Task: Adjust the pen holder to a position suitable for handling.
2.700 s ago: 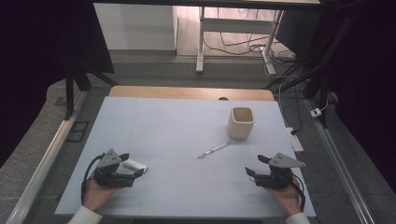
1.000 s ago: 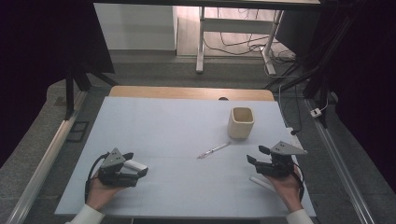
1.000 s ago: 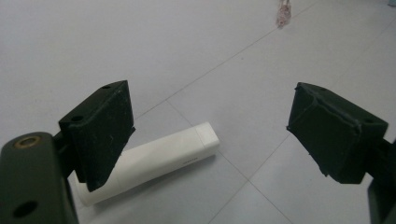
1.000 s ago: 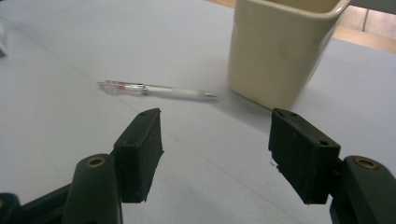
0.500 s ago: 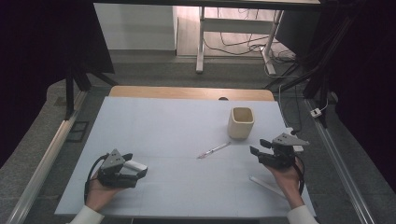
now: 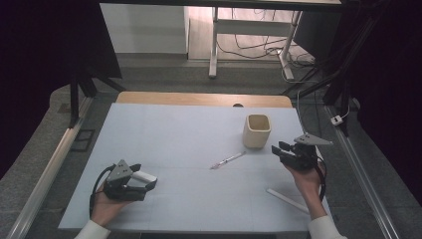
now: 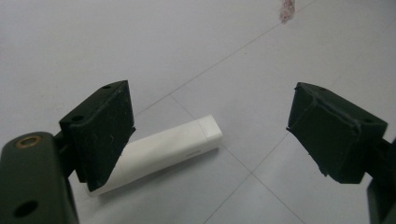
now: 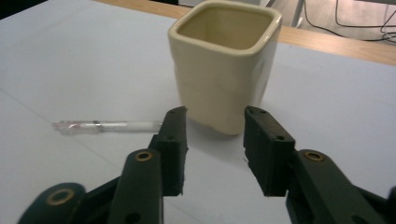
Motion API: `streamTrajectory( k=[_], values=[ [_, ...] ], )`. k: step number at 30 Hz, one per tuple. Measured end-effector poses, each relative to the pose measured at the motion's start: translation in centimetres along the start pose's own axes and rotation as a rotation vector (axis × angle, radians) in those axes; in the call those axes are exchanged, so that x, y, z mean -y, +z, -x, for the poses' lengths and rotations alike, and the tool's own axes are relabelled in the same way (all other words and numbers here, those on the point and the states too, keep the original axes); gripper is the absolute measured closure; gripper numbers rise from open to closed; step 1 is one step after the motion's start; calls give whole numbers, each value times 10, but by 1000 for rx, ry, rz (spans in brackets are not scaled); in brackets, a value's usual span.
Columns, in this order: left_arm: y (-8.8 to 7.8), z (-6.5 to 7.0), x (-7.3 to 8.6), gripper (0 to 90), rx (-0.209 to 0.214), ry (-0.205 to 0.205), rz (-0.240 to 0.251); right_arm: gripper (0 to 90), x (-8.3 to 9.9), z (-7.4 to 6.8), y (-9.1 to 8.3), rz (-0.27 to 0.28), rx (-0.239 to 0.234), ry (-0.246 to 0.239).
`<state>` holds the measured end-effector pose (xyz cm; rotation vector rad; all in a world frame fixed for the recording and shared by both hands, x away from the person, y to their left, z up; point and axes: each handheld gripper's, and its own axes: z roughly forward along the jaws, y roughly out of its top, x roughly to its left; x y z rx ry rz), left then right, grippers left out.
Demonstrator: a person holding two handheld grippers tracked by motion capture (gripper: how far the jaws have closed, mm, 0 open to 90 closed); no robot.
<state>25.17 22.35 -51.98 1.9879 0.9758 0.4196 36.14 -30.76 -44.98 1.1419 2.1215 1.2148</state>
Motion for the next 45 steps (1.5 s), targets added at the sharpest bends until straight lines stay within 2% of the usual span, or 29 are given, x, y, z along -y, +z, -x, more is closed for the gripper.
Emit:
streamTrajectory(
  k=[3, 10, 17, 22, 36, 39, 45],
  values=[
    [0, 0, 0, 141, 1, 1, 2, 673, -4, 5, 1, 7, 11, 11],
    [1, 0, 0, 141, 0, 4, -5, 774, -12, 11, 7, 2, 31, -3],
    [1, 0, 1, 141, 3, 5, -6, 890, -15, 15, 19, -37, 39, -19],
    [2, 0, 1, 141, 5, 8, -10, 892, -16, 16, 29, -58, 68, -19],
    [4, 1, 1, 141, 10, 13, -17, 892, -18, 30, 47, -61, 100, 8],
    [4, 1, 1, 141, 10, 14, -18, 892, -18, 33, 50, -64, 99, 14],
    [5, 2, 1, 141, 7, 15, -20, 892, -19, 41, 61, -107, 90, 45]
  ],
)
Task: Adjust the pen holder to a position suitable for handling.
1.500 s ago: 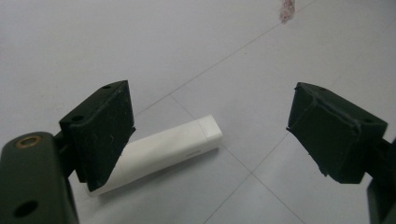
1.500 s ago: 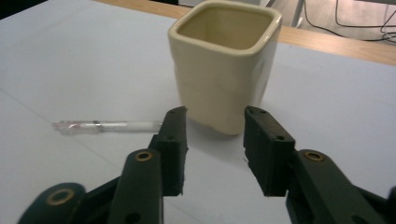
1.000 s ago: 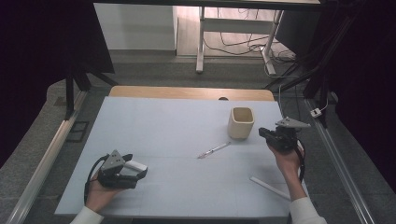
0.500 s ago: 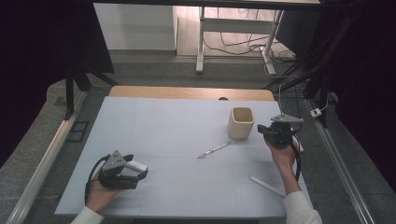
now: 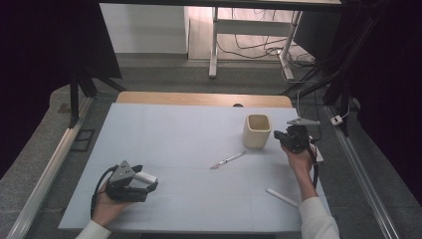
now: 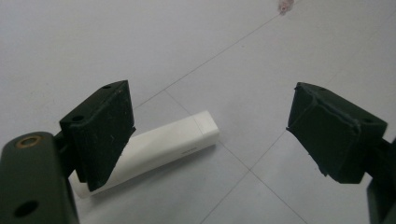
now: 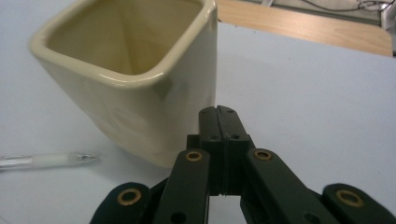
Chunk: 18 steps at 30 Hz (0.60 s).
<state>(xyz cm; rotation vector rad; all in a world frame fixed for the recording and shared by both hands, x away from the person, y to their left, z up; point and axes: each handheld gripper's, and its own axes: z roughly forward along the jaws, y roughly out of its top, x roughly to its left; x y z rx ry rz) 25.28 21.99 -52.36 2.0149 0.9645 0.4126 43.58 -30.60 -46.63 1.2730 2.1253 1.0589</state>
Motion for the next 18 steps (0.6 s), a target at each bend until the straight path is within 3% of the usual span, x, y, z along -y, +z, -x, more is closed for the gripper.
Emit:
streamTrajectory(
  k=[6, 18],
  values=[
    [0, 0, 0, 141, -2, 0, -2, 892, -1, 4, 13, -22, 27, 12],
    [0, 0, 1, 141, -3, -2, 0, 892, -3, 3, 27, -28, 21, -10]
  ],
)
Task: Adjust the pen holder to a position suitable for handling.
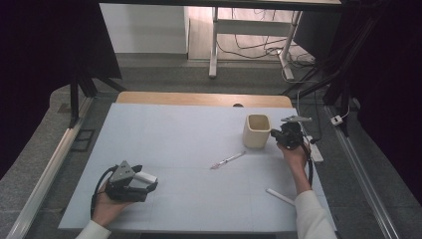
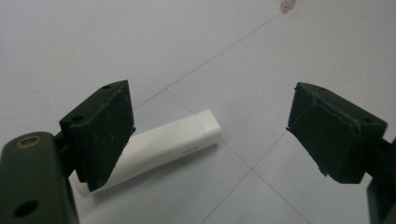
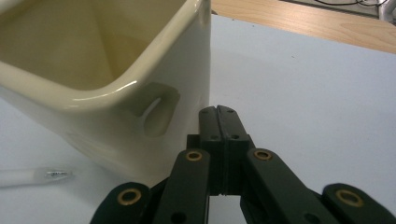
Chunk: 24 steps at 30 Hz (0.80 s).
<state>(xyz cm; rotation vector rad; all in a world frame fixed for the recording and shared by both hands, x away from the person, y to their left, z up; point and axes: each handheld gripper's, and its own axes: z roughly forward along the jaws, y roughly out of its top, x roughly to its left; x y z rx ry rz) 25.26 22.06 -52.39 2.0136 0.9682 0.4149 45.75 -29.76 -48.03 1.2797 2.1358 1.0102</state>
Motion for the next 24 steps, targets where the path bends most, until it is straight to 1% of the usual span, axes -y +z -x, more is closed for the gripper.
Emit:
streamTrajectory(
  k=[8, 11, 12, 14, 18, 24],
  values=[
    [0, 0, 0, 141, 0, 1, -2, 893, 2, 1, 5, -5, -2, 2],
    [0, 0, 0, 141, 0, 2, -3, 893, 2, -1, 7, -9, -6, -3],
    [1, 0, 0, 141, -1, 2, -3, 893, 2, -4, 9, -20, -8, -15],
    [0, 0, 0, 141, -1, 1, -2, 893, 2, -5, 9, -23, 1, -22],
    [0, 0, 0, 141, 0, 1, -2, 893, 3, -3, 10, -16, -8, -16],
    [1, 0, 0, 141, 0, 4, -5, 893, 3, -5, 10, -14, -1, -17]
  ],
)
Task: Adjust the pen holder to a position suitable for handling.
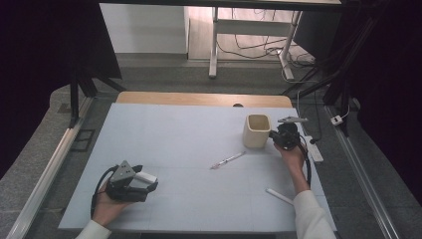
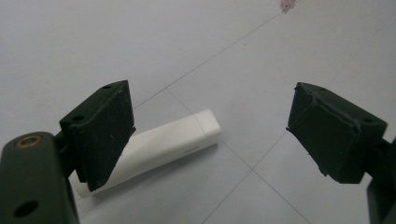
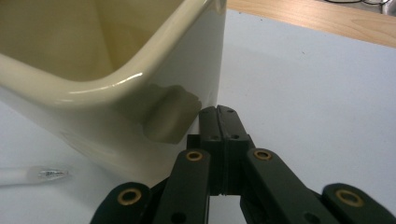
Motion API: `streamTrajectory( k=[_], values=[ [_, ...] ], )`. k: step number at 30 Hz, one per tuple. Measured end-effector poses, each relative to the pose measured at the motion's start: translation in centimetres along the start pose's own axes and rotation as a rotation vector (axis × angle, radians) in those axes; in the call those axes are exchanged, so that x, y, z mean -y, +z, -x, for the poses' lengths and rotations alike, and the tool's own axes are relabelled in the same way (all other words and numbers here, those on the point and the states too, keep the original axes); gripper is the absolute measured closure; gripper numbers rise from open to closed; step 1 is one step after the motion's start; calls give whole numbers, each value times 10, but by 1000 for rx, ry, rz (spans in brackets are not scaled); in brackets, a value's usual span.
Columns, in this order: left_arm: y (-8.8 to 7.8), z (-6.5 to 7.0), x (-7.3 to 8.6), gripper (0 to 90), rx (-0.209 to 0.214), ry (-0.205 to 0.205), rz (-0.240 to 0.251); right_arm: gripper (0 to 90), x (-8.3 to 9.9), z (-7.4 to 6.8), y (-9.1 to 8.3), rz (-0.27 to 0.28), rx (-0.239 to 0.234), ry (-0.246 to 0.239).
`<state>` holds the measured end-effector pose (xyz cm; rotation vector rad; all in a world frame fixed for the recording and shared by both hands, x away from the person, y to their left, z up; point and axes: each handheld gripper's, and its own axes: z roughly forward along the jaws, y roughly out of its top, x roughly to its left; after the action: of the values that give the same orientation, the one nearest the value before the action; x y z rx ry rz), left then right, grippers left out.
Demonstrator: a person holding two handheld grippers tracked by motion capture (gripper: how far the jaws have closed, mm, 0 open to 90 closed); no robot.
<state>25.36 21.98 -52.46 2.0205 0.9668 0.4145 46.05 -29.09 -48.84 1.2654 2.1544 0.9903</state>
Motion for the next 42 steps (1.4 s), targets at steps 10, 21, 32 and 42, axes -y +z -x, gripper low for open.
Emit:
streamTrajectory(
  k=[10, 21, 32, 42],
  values=[
    [0, 0, 0, 142, 0, 1, -1, 893, -1, -2, 0, -5, 12, -1],
    [0, 1, 0, 142, 1, 3, -4, 893, -2, -4, -1, -6, 17, 2],
    [2, 2, 0, 142, 1, 4, -10, 893, -7, -9, -3, 23, -3, 11],
    [1, 1, 0, 142, -1, 2, -8, 893, -7, -9, 0, 1, 17, 8]
  ],
)
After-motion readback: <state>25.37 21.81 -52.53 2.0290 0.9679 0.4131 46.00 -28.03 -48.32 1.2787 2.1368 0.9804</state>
